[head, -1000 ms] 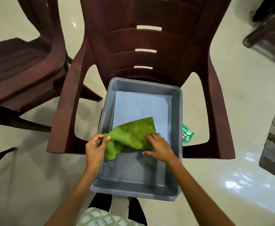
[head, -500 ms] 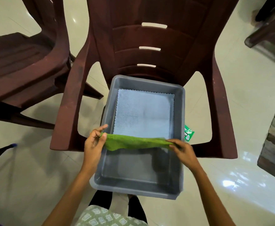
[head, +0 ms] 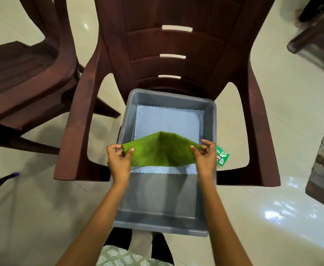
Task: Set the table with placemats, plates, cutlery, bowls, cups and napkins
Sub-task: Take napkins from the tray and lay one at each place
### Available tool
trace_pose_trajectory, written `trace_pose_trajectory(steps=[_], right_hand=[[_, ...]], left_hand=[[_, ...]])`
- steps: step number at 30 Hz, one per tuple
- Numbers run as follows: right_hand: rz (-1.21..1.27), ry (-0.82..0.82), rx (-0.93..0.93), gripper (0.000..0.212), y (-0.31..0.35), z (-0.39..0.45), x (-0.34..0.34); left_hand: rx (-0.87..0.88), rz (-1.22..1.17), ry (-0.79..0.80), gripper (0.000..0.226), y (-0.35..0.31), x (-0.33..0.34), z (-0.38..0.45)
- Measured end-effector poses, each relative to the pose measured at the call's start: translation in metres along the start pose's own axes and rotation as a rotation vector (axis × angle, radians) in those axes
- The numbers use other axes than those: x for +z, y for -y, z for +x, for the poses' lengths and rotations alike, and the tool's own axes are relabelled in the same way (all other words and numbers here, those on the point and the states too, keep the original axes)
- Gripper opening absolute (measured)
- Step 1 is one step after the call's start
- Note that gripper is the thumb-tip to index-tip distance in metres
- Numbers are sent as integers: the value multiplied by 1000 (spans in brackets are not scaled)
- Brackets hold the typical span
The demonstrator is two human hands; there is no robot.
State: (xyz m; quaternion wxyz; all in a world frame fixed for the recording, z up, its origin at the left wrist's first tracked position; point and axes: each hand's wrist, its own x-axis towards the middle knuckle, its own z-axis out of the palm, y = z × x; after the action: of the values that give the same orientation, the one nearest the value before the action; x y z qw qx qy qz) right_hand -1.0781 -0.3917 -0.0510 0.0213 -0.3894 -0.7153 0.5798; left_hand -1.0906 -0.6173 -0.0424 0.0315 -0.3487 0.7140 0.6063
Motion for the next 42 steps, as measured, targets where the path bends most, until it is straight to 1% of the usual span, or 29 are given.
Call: trace_pose_trajectory(steps=[1,3,4,6,9,11,13,16,19,21,23,24,27,29,32,34,36,39,42], right_hand=[[29,-29,-24,34,7,-10,5],[83,-55,-68,29,22,-38,14],[101,-52,-89,27,29,-52,19],[128,-19,-116,24,41,-81,29],[177,19,-138,21,52,-108,41],[227,18,-120,15,57,-113,42],[248,41,-107,14,61,-113,39],[190,147,-100,19,65,-114,37],[211,317,-63,32,70,-116,33],[232,444,-68,42,73,-114,25],[166,490,-148,48,76,-108,14],[92,457,-220,47,78,-103,9],[-285,289,-479,39,81,-75,-4],[-513,268,-561,35,81,-53,-11],[-666,350,-631,24,72,-33,-20],[-688,384,-650,18,66,-31,-25],[-682,417,-628,16,62,-32,-29],[-761,455,-647,19,56,-31,-38],[-862,510,-573,23,55,-27,-49]], left_hand=[[1,-22,6,39,-6,3,-6],[7,-113,79,36,-18,10,-22],[26,-145,128,34,-24,15,-31],[96,-123,186,24,-34,23,-52],[170,-135,204,20,-46,31,-77],[161,-168,219,18,-50,33,-83],[131,-187,253,20,-51,32,-85],[143,-187,303,22,-53,30,-85],[132,-217,415,19,-55,25,-77],[119,-238,497,28,-58,21,-67],[187,-173,543,35,-61,18,-59],[233,-129,561,36,-63,17,-57],[335,-27,622,29,-72,16,-51],[389,8,683,19,-80,15,-46],[444,59,751,13,-90,10,-41],[469,90,769,15,-93,5,-37],[480,108,764,18,-92,2,-34],[476,105,697,20,-86,0,-31],[422,74,611,27,-80,1,-31]])
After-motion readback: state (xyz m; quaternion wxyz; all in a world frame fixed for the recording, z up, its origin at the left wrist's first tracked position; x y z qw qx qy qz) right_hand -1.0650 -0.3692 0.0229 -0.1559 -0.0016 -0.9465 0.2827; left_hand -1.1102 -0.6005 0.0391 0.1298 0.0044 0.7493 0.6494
